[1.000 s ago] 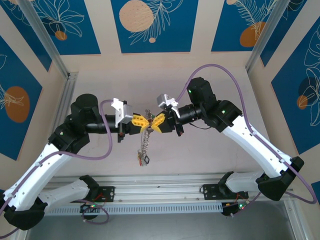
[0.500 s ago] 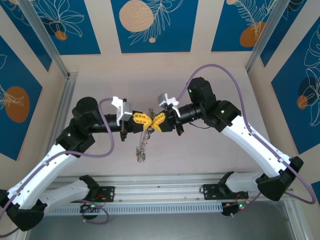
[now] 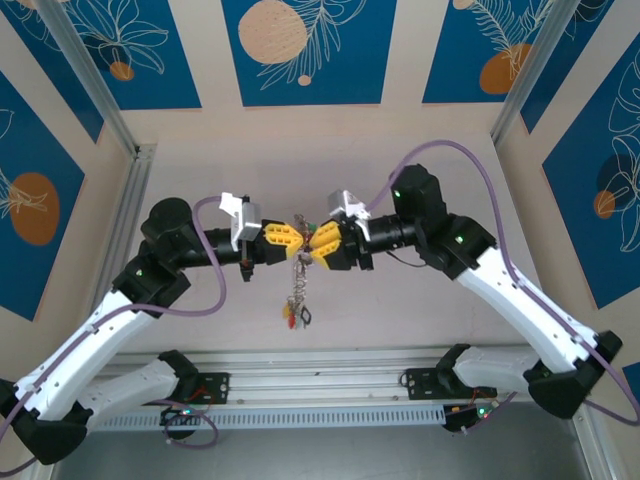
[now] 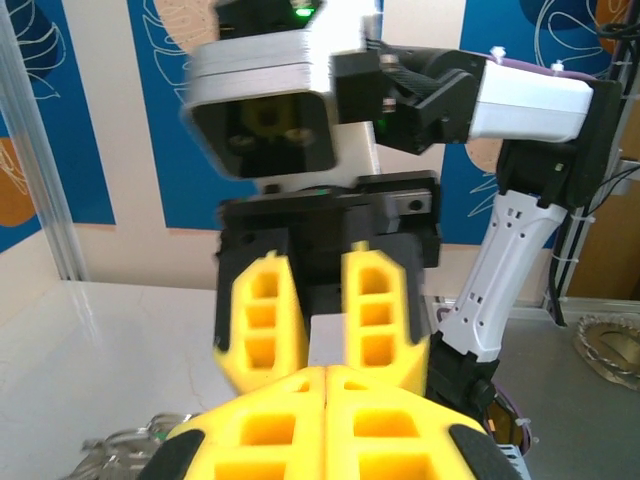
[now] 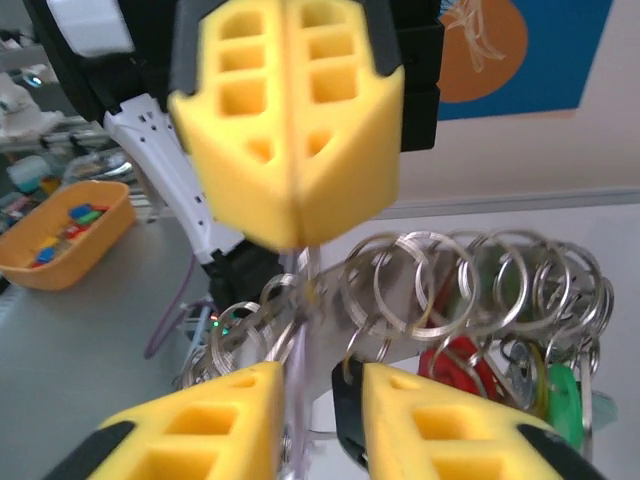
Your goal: Put the keys on the keyring
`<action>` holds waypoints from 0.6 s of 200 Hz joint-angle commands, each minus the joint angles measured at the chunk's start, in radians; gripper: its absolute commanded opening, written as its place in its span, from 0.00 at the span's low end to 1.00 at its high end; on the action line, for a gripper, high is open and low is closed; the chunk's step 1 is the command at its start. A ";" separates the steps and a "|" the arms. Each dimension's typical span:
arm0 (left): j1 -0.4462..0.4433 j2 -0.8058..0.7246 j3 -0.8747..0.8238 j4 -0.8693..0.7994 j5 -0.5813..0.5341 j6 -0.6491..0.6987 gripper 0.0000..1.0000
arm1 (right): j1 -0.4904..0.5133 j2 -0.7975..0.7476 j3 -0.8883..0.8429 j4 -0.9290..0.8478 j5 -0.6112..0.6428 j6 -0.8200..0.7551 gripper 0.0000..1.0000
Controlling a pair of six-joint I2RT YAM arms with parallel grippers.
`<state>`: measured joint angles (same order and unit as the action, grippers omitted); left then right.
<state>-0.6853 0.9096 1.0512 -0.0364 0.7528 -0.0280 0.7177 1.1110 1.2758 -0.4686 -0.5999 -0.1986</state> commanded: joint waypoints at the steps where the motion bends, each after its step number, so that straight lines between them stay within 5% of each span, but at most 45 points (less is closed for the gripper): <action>1: -0.003 -0.033 0.004 0.067 -0.022 0.000 0.00 | 0.003 -0.120 -0.063 0.104 0.093 -0.004 0.39; 30: -0.003 -0.031 -0.005 0.090 -0.024 -0.015 0.00 | 0.005 -0.183 -0.106 0.142 0.093 -0.019 0.51; 74: -0.003 -0.009 -0.049 0.246 0.009 -0.118 0.00 | 0.007 -0.129 -0.080 0.186 -0.003 0.009 0.27; 120: -0.002 0.003 -0.072 0.338 0.037 -0.185 0.00 | 0.015 -0.078 -0.043 0.194 -0.010 0.012 0.24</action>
<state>-0.6849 0.9245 0.9813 0.1478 0.7547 -0.1555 0.7246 1.0286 1.1896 -0.2981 -0.5835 -0.1928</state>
